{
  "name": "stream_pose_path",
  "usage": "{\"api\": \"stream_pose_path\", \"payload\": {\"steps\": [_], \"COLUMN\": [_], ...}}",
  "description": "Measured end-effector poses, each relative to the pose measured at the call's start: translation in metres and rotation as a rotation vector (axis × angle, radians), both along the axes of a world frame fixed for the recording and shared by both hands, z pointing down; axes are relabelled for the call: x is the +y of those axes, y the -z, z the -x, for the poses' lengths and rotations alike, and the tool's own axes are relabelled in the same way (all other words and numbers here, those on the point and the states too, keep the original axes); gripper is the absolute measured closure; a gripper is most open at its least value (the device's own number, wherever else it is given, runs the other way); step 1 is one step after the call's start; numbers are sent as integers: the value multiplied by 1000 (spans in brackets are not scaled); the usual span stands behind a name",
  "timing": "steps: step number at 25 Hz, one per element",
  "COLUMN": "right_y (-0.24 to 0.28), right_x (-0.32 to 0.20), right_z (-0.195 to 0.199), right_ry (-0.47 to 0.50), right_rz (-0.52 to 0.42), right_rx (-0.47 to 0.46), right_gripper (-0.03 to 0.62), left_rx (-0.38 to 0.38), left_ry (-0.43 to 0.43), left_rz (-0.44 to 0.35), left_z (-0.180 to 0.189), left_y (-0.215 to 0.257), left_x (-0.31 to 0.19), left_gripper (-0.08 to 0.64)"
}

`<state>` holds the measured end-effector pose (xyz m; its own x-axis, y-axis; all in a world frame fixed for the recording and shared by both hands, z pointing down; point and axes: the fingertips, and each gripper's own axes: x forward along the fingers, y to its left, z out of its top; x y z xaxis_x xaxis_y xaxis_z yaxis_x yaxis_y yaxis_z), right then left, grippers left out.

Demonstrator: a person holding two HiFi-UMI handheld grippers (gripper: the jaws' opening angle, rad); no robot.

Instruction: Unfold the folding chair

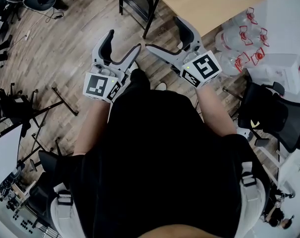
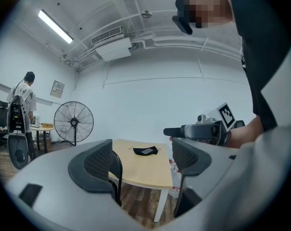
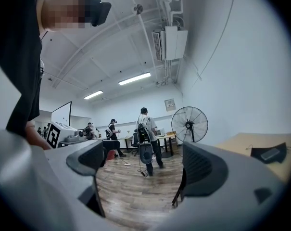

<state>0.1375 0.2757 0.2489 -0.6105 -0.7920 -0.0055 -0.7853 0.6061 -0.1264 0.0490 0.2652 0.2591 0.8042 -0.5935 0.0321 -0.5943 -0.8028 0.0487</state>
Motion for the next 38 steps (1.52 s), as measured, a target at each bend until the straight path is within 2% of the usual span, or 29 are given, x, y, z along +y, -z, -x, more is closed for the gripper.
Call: {"api": "stream_pose_path", "payload": {"steps": [7, 13, 28, 33, 38], "right_y": [-2, 4, -16, -26, -40], "right_x": [-64, -131, -257, -281, -306], "right_z": [8, 29, 79, 76, 49], "right_ry": [-29, -39, -112, -144, -167], "right_rz": [20, 26, 90, 125, 155], "right_rx": [24, 43, 73, 92, 93], "right_gripper": [91, 91, 91, 91, 92], "left_rx": [11, -10, -13, 9, 3], "left_ry": [-16, -28, -104, -128, -152], "left_rz": [9, -27, 21, 65, 78], "left_z": [9, 30, 85, 88, 71], "left_y": [-3, 4, -10, -18, -27], "left_x": [-70, -134, -263, -290, -307], "left_gripper": [193, 193, 196, 196, 198]}}
